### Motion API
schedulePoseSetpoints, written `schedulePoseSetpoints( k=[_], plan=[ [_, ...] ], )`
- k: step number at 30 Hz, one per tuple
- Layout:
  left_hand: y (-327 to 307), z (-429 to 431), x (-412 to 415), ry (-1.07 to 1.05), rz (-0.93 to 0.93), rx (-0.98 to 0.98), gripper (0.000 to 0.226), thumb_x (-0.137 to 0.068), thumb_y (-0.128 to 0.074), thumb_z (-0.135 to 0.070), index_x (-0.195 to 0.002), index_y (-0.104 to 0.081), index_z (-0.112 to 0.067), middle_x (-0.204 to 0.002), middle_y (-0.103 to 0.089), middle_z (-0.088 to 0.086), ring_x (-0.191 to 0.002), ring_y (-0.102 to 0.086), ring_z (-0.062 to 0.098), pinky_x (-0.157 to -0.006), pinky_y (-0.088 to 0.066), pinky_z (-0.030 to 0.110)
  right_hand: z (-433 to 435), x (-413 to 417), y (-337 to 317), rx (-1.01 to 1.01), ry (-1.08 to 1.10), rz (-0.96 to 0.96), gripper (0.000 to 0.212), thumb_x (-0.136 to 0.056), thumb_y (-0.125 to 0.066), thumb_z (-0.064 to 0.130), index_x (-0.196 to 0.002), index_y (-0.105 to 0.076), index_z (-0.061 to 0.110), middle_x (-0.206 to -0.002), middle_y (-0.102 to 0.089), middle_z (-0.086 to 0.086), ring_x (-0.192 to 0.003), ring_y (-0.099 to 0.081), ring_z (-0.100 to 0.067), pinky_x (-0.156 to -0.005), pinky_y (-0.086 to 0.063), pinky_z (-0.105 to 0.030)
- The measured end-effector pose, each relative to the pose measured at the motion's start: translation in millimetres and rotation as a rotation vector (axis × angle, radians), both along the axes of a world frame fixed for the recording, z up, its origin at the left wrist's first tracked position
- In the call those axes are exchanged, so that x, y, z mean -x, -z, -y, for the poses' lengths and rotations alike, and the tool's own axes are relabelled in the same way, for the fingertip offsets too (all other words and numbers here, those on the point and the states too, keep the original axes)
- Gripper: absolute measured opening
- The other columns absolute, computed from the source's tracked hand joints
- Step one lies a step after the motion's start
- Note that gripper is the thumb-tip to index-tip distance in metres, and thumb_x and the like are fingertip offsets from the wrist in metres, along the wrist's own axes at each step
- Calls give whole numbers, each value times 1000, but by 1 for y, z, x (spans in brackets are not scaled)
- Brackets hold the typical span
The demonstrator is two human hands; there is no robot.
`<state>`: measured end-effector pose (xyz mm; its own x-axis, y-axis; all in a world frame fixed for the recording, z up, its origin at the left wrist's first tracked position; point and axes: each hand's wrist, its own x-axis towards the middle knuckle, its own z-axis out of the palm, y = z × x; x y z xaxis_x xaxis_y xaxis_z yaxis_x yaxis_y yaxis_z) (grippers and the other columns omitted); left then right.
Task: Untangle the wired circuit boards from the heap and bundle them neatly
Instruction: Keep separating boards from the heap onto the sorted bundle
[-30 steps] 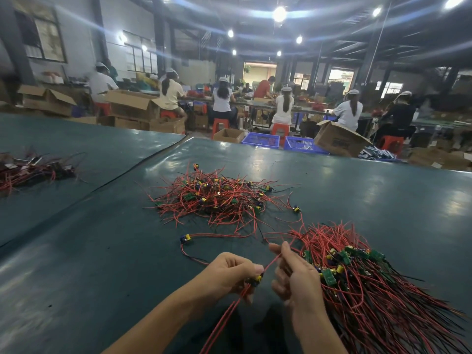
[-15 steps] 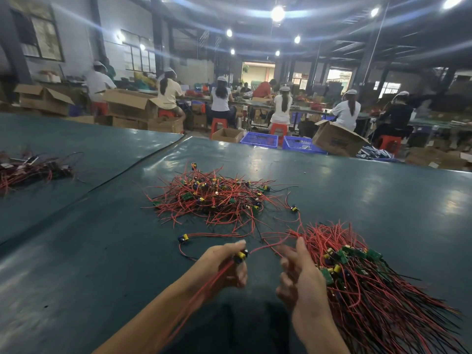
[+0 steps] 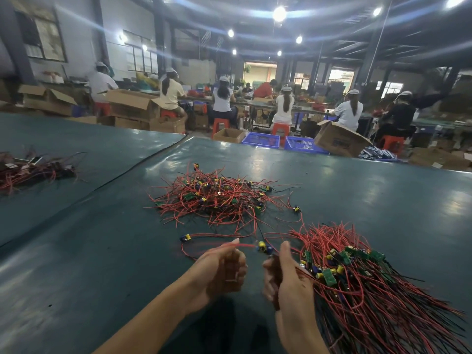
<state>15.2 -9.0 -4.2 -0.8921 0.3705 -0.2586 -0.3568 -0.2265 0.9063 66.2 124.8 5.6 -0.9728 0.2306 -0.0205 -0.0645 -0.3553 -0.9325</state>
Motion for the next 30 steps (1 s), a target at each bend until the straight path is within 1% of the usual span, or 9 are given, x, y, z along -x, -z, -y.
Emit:
schedulePoseSetpoints(
  k=[6, 9, 12, 15, 18, 21, 24, 28, 30],
  plan=[
    [4, 8, 2, -280, -643, 633, 29, -95, -59, -22, -68, -67, -15, -64, -68, 0, -54, -55, 4, -53, -42, 16, -20, 6, 1, 150, 240, -52, 51, -84, -51, 54, -58, -70, 15, -51, -45, 3, -38, -30, -6, -35, -24, -18],
    [5, 17, 7, -448, -828, 745, 22, -91, -64, -24, -69, -65, -20, -63, -65, -3, -54, -53, 3, -56, -45, 22, -23, 6, 0, 115, 304, -62, 53, -93, -48, 50, -60, -71, 15, -53, -44, 3, -40, -28, -6, -37, -20, -19],
    [6, 30, 15, -552, -1005, 969, 5, -89, -64, -26, -86, -67, -23, -86, -63, -13, -82, -57, 7, -76, -49, 27, -25, 6, -1, 96, 370, -61, 51, -100, -43, 44, -69, -68, 12, -58, -42, 2, -41, -28, -6, -38, -20, -19],
    [20, 44, 26, -462, -838, 1372, 38, -95, -51, -39, -130, -56, -25, -140, -48, -3, -130, -39, 19, -107, -33, 37, -30, 7, -1, 145, 423, -47, 45, -103, -40, 43, -82, -67, 15, -56, -45, 6, -39, -27, -5, -38, -19, -20],
    [30, 56, 34, -289, -639, 1589, 50, -98, -39, -46, -146, -37, -30, -156, -28, 0, -142, -25, 21, -113, -23, 41, -36, 9, 0, 260, 413, -1, 33, -103, -38, 45, -103, -63, 23, -61, -53, 6, -37, -31, -5, -35, -25, -18],
    [30, 65, 38, -315, -662, 1490, 35, -96, -49, -39, -127, -57, -26, -132, -53, -3, -123, -45, 19, -103, -37, 35, -39, 11, 2, 322, 387, 34, 29, -103, -40, 45, -123, -52, 27, -76, -58, -1, -36, -33, -5, -33, -27, -18],
    [28, 69, 38, -409, -713, 1288, 15, -90, -64, -22, -104, -66, -19, -98, -61, -1, -98, -58, 17, -86, -47, 29, -40, 13, 3, 304, 379, 33, 26, -103, -43, 42, -124, -50, 28, -80, -60, -4, -38, -35, -5, -33, -28, -19],
    [23, 62, 34, -530, -716, 967, 13, -82, -75, -15, -94, -69, -17, -83, -68, -6, -75, -62, 3, -71, -46, 11, -38, 15, 5, 270, 327, 71, 20, -101, -48, 39, -115, -54, 26, -77, -57, -2, -38, -36, -6, -33, -28, -19],
    [19, 57, 35, -591, -629, 730, 13, -80, -78, -15, -90, -70, -18, -80, -71, -6, -74, -66, 2, -71, -49, 11, -36, 16, 5, 245, 298, 89, 20, -100, -49, 39, -110, -56, 23, -75, -57, -2, -40, -37, -7, -33, -28, -19]
  ],
)
